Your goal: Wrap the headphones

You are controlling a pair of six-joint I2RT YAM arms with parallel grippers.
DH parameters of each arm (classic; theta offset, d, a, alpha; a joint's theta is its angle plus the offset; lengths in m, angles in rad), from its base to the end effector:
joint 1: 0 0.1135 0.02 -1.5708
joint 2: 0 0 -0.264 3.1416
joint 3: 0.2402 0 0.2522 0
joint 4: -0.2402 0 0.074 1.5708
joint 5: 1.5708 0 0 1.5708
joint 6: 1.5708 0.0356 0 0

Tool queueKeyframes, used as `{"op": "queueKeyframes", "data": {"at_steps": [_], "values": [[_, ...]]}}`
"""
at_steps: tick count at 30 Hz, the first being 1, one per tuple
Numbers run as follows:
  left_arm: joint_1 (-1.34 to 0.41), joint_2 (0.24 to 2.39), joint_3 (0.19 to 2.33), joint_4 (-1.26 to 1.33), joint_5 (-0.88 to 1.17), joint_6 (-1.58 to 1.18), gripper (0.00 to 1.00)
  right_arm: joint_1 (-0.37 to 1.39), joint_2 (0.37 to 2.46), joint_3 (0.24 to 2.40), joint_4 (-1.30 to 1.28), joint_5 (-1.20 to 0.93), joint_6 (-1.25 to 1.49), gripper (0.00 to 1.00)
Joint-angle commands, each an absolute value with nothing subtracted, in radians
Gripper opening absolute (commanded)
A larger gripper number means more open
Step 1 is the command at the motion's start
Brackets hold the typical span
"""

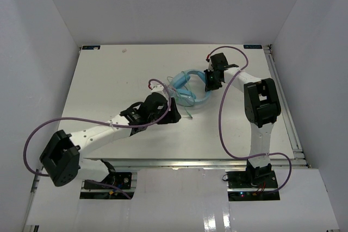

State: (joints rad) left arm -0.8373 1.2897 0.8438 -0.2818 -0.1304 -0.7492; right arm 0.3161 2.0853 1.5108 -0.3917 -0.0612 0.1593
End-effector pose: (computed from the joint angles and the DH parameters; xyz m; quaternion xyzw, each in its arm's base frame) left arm 0.1877 -0.2014 0.2429 0.0135 0.9108 -0.2493 0.3288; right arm 0.4274 0.1421 0.1705 -0.0838 0.9506 0.0985 0.2823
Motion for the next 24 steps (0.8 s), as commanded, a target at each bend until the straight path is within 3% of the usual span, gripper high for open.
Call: {"op": "queueKeyframes", "data": {"at_steps": [1, 13, 24], "values": [[-0.854, 1.387, 0.887, -0.041, -0.156, -0.691, 0.79, 0.313, 2.053, 1.532, -0.334, -0.107, 0.189, 0.08], [-0.868, 1.626, 0.983, 0.099, -0.242, -0.648, 0.76, 0.312, 2.046, 1.526, -0.331, -0.118, 0.193, 0.08], [-0.871, 1.748, 1.062, 0.048, -0.312, -0.65, 0.57, 0.313, 2.047, 1.522, -0.328, -0.126, 0.195, 0.08]]}}
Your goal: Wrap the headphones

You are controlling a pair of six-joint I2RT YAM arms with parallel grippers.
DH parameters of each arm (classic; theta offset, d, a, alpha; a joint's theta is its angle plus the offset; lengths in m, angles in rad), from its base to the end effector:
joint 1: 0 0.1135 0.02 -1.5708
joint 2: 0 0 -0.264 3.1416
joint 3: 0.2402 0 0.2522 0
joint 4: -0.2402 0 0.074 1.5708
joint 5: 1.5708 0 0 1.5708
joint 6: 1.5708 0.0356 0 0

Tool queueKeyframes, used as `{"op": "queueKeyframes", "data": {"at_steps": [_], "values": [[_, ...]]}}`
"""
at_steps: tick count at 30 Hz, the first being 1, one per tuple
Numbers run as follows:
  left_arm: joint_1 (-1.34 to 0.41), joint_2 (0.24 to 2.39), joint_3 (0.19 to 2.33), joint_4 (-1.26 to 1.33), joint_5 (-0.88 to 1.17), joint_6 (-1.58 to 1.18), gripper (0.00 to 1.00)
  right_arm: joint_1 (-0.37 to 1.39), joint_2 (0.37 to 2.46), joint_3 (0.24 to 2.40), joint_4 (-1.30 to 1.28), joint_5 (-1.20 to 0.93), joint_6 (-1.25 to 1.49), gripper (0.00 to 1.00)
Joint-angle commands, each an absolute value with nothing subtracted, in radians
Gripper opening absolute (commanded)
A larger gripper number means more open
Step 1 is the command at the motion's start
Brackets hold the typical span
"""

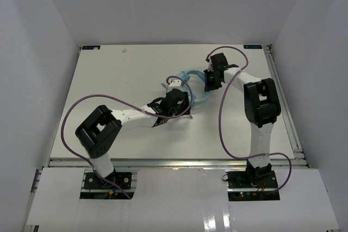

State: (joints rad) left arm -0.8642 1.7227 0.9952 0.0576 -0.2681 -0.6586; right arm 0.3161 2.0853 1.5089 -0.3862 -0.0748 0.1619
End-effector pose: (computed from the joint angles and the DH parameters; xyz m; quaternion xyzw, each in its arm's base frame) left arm 0.2459 -0.2735 0.1891 0.0337 0.8934 -0.2106 0.3953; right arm 0.4274 0.1426 0.1703 -0.0846 0.9498 0.1055 0.2823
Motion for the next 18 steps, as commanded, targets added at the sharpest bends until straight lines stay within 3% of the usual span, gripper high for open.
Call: {"op": "queueKeyframes", "data": {"at_steps": [1, 10, 18], "values": [[-0.871, 1.762, 1.077, 0.037, -0.318, -0.653, 0.55, 0.313, 2.046, 1.521, -0.328, -0.126, 0.195, 0.08], [-0.87, 1.819, 1.147, -0.021, -0.336, -0.653, 0.37, 0.313, 2.045, 1.513, -0.324, -0.132, 0.197, 0.08], [-0.868, 1.804, 1.227, -0.079, -0.309, -0.63, 0.11, 0.311, 2.046, 1.511, -0.324, -0.133, 0.199, 0.08]]}}
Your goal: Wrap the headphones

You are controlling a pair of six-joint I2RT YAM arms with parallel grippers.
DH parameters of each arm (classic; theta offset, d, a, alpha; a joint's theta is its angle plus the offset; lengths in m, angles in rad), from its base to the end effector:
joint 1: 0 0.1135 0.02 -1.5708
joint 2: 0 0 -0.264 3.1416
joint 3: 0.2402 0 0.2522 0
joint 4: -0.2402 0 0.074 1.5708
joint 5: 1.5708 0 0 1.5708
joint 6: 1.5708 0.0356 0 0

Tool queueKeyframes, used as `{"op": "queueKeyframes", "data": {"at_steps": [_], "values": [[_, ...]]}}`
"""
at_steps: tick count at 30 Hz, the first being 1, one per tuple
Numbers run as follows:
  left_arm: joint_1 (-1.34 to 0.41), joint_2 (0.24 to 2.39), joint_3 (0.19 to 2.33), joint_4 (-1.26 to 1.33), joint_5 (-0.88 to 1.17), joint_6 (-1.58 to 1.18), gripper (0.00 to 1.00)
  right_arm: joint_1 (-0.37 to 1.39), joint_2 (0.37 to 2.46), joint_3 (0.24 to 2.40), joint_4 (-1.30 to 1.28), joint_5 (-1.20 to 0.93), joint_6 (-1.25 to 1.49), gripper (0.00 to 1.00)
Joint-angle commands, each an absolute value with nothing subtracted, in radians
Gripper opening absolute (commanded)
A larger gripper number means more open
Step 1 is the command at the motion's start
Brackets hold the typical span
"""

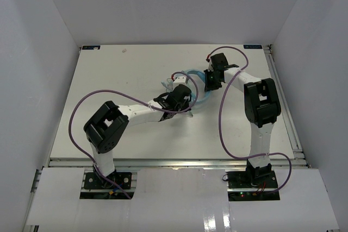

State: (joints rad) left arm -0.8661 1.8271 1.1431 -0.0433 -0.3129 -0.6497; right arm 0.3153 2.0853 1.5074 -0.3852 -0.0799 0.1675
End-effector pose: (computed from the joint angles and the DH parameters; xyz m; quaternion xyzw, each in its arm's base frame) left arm 0.2644 -0.2940 0.1889 0.0339 0.9028 -0.1747 0.3914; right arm 0.4273 0.1424 0.1699 -0.0823 0.9499 0.1085 0.2812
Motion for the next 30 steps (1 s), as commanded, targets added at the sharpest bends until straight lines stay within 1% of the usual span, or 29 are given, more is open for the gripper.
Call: {"op": "queueKeyframes", "data": {"at_steps": [1, 7, 14, 23, 26, 30], "values": [[-0.868, 1.8, 1.253, -0.096, -0.303, -0.616, 0.09, 0.312, 2.046, 1.511, -0.323, -0.133, 0.199, 0.08], [-0.859, 1.779, 1.413, -0.217, -0.254, -0.548, 0.05, 0.313, 2.046, 1.507, -0.322, -0.135, 0.2, 0.08], [-0.805, 1.782, 1.51, -0.278, -0.169, -0.526, 0.03, 0.313, 2.043, 1.501, -0.321, -0.141, 0.202, 0.08], [-0.776, 1.919, 1.719, -0.349, 0.12, -0.475, 0.02, 0.313, 2.043, 1.5, -0.319, -0.139, 0.202, 0.08], [-0.779, 1.936, 1.726, -0.36, 0.192, -0.485, 0.01, 0.311, 2.042, 1.5, -0.319, -0.138, 0.201, 0.08], [-0.788, 1.91, 1.683, -0.359, 0.215, -0.499, 0.01, 0.31, 2.045, 1.502, -0.319, -0.138, 0.202, 0.08]]}}
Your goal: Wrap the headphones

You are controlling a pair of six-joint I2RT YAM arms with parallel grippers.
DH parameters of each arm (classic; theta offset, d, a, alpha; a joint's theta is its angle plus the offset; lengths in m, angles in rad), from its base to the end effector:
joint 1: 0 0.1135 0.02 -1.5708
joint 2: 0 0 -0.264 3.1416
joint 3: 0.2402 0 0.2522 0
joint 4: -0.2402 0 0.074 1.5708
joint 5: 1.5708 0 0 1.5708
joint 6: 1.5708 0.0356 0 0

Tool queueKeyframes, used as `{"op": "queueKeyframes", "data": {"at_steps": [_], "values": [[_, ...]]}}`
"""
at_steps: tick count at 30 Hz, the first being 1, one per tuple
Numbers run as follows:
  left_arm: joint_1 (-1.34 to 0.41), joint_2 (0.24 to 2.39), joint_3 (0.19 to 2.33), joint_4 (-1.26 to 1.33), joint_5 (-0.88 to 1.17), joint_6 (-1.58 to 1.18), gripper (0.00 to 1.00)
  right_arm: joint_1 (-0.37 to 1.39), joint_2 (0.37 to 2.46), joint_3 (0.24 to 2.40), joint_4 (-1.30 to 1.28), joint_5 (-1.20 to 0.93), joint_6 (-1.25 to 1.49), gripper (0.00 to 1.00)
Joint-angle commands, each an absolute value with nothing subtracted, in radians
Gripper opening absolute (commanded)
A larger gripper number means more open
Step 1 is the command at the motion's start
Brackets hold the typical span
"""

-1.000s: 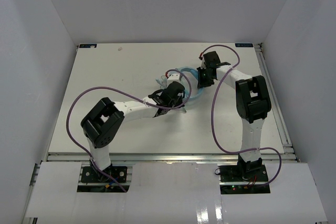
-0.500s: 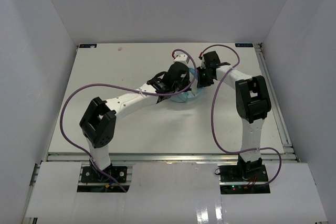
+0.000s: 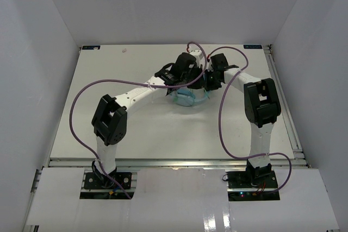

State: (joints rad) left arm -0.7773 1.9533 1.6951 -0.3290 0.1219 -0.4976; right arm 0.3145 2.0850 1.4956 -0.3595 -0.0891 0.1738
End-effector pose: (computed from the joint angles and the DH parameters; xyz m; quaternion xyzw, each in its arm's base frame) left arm 0.3261 -0.3269 0.2933 0.1511 0.8672 -0.3237 0.3468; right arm 0.4275 0.1424 0.1681 -0.0804 0.9478 0.1150 0.2863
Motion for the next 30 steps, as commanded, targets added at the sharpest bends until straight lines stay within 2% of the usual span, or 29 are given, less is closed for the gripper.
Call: {"op": "queueKeyframes", "data": {"at_steps": [1, 18, 28, 30], "values": [[-0.794, 1.891, 1.656, -0.36, 0.217, -0.503, 0.01, 0.31, 2.047, 1.502, -0.319, -0.138, 0.201, 0.08], [-0.86, 1.68, 1.316, -0.358, 0.128, -0.514, 0.01, 0.307, 2.051, 1.499, -0.32, -0.139, 0.196, 0.08], [-0.879, 1.739, 1.234, -0.344, 0.096, -0.506, 0.01, 0.307, 2.045, 1.496, -0.321, -0.139, 0.195, 0.08], [-0.879, 1.752, 1.232, -0.342, 0.086, -0.505, 0.04, 0.308, 2.045, 1.496, -0.321, -0.14, 0.195, 0.08]]}}
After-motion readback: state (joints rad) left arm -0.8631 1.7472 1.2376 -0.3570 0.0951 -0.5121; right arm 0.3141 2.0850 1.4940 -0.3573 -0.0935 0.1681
